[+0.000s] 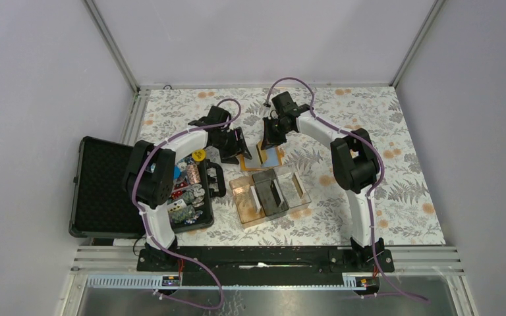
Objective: Put the credit cards into the card holder
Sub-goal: Insert the credit card into the card holder.
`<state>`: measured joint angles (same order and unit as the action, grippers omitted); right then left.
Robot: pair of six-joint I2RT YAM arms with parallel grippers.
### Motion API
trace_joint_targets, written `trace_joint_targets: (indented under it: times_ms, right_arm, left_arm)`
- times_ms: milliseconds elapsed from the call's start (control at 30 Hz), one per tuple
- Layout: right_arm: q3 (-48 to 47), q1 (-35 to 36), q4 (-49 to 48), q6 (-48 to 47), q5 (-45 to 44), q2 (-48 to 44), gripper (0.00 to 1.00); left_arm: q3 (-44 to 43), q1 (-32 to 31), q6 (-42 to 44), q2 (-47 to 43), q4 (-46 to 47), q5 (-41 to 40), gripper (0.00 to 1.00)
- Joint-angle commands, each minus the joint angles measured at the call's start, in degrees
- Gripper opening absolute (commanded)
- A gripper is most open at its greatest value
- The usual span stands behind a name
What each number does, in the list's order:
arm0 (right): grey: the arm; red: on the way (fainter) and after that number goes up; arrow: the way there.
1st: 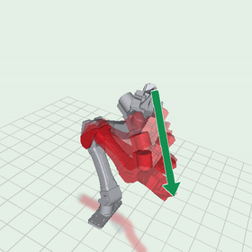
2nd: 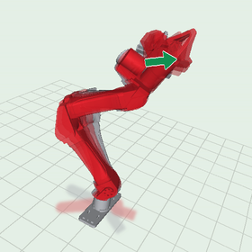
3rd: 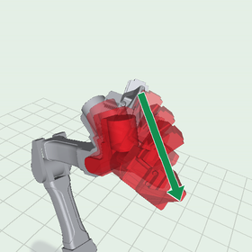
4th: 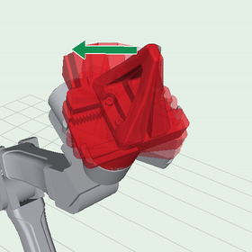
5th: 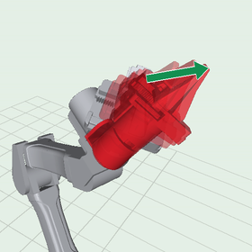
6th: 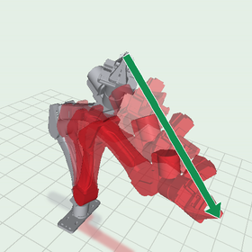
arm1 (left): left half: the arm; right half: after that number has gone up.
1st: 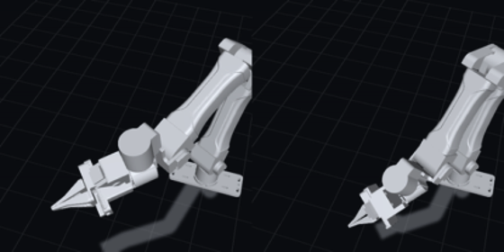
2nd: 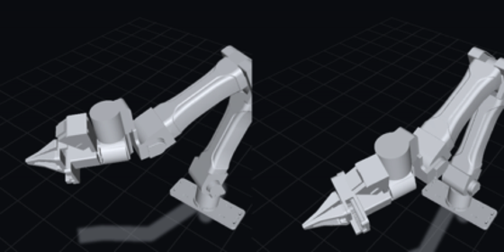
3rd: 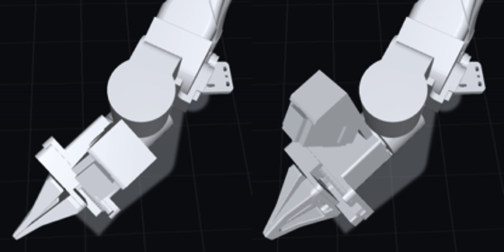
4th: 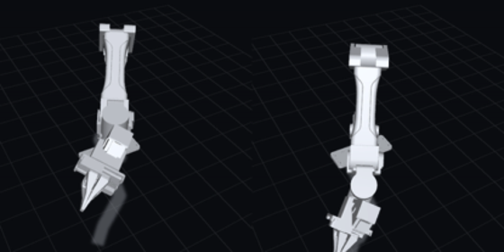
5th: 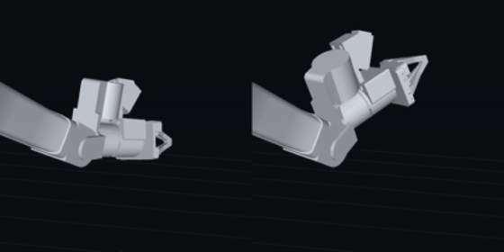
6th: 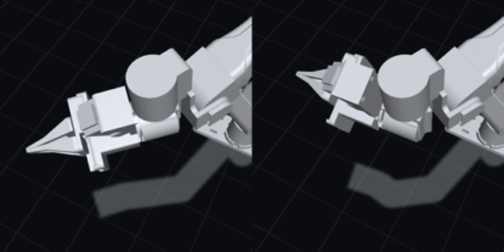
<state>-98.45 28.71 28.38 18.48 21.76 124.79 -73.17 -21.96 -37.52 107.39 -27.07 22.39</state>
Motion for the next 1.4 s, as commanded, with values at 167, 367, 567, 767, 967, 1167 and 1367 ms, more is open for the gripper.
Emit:
trace_joint_targets:
  times_ms: [167,367,567,767,967,1167,1367]
  right_arm:
    - [0.8,-0.2,-1.7,2.8,2.3,-0.8,0.00]
    - [4.5,-0.3,-4.9,4.8,2.9,-1.7,0.00]
    - [5.7,-0.3,-5.4,5.2,2.5,-2.5,0.00]
    - [6.5,-0.3,-5.4,5.1,1.2,-3.8,0.00]
    - [7.9,-0.4,-6.5,6.5,1.0,-4.4,0.00]
    - [10.3,-0.5,-9.4,9.8,1.8,-4.9,0.00]
    - [12.2,-0.4,-11.3,12.4,1.6,-4.8,0.00]
  left_arm:
    - [-0.9,-0.3,-0.5,1.1,1.9,1.0,0.51]
    - [-0.3,-0.7,-1.1,1.6,2.9,1.1,0.43]
    - [0.0,-0.9,-1.1,1.5,1.8,-1.4,0.44]
    - [0.9,-0.9,-1.0,0.1,1.1,-5.2,0.52]
    - [0.8,-1.0,-1.6,1.0,0.7,-5.4,0.59]
    - [0.3,-1.1,-1.6,2.3,0.8,-4.8,0.57]
    - [0.0,-1.2,-1.6,3.5,1.0,-3.9,0.50]
